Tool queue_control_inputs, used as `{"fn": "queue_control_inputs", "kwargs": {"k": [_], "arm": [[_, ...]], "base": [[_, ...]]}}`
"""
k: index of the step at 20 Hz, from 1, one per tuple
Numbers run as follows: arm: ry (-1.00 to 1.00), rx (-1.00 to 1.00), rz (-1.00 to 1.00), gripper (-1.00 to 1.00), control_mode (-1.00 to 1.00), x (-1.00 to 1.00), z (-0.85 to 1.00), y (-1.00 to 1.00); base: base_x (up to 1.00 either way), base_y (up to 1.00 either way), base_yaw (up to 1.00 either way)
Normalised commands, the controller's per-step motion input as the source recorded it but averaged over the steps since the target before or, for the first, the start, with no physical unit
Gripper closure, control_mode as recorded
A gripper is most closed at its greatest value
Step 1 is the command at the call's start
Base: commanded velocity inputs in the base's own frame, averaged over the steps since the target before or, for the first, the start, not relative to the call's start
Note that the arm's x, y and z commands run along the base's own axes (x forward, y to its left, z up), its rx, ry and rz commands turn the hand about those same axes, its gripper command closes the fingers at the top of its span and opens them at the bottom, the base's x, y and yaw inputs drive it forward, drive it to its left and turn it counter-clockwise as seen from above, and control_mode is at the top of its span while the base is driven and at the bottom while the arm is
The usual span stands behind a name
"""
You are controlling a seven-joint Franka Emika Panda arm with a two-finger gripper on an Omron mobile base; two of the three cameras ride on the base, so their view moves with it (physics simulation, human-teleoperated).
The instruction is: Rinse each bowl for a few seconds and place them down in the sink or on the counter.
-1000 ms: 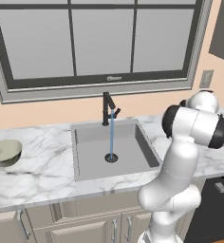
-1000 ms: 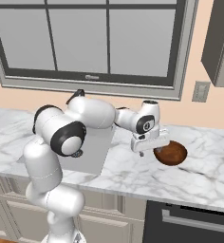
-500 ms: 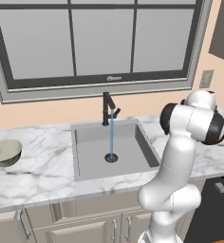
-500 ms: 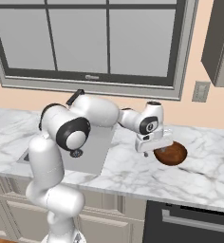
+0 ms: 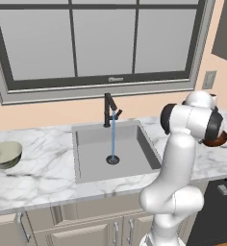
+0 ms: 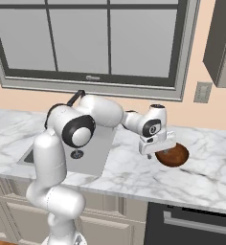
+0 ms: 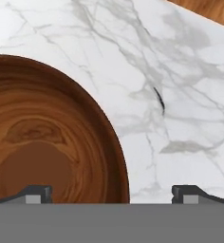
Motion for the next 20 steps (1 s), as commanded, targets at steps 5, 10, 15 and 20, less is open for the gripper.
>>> {"fn": "queue_control_inputs", "kwargs": {"k": [5, 10, 15, 20], "arm": [[0.00, 0.00, 0.03, -1.00, -1.00, 0.16, -0.11, -0.11], [0.00, 0.00, 0.01, 1.00, -1.00, 0.02, -0.09, 0.00], [-0.04, 0.00, 0.03, 1.00, -1.00, -0.15, 0.00, 0.00], [-0.02, -0.04, 0.01, 1.00, -1.00, -0.17, 0.01, 0.17]], "base": [[0.00, 0.00, 0.00], [0.00, 0.00, 0.00], [0.00, 0.00, 0.00], [0.00, 0.00, 0.00]]}}
